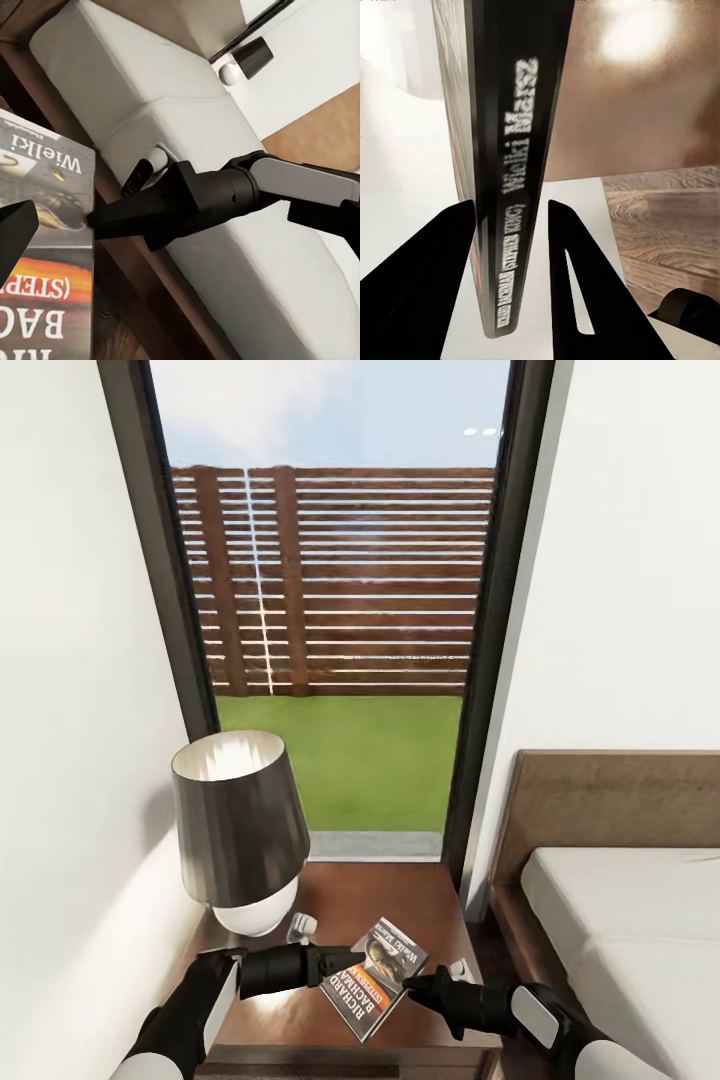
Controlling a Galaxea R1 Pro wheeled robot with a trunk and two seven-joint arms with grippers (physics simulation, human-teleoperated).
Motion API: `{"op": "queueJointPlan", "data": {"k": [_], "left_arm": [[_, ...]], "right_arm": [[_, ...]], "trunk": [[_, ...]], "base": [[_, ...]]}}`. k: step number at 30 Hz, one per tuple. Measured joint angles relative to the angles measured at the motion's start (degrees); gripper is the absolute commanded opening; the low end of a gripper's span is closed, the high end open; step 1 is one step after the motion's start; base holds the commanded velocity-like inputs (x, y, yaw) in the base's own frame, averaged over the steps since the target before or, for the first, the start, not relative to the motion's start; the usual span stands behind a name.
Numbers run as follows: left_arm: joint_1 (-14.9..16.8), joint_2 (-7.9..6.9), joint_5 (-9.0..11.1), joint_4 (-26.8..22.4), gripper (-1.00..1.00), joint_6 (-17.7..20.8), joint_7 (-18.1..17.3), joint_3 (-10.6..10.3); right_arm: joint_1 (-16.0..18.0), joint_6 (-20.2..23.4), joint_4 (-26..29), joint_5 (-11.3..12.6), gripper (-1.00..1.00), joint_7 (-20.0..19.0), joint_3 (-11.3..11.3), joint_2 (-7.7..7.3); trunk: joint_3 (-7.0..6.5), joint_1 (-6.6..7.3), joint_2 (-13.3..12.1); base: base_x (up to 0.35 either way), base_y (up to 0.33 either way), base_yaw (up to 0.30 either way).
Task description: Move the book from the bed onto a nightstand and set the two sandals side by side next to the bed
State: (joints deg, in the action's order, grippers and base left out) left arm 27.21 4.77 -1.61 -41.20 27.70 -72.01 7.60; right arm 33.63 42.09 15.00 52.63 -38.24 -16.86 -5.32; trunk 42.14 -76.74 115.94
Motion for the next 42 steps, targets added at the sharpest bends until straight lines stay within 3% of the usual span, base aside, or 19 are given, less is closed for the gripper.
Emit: {"op": "queueJointPlan", "data": {"k": [17, 34, 42], "left_arm": [[0.00, 0.00, 0.02, 0.00, 1.00, -0.05, -0.04, 0.19], [0.00, 0.00, 0.09, 0.00, 1.00, 0.00, -0.04, 0.23], [0.00, 0.00, 0.09, 0.00, 1.00, 0.00, -0.04, 0.23]], "right_arm": [[0.00, 0.01, -0.03, 0.03, -1.00, -0.01, -0.03, 0.00], [0.00, 0.00, -0.06, 0.01, -1.00, -0.03, -0.04, 0.00], [-0.01, -0.03, -0.02, -0.06, -1.00, -0.01, -0.04, 0.00]], "trunk": [[0.00, 0.01, 0.00], [0.00, -0.01, 0.00], [1.43, -1.76, 3.19]], "base": [[0.156, 0.000, 0.000], [0.016, 0.000, 0.000], [0.000, 0.000, 0.000]]}}
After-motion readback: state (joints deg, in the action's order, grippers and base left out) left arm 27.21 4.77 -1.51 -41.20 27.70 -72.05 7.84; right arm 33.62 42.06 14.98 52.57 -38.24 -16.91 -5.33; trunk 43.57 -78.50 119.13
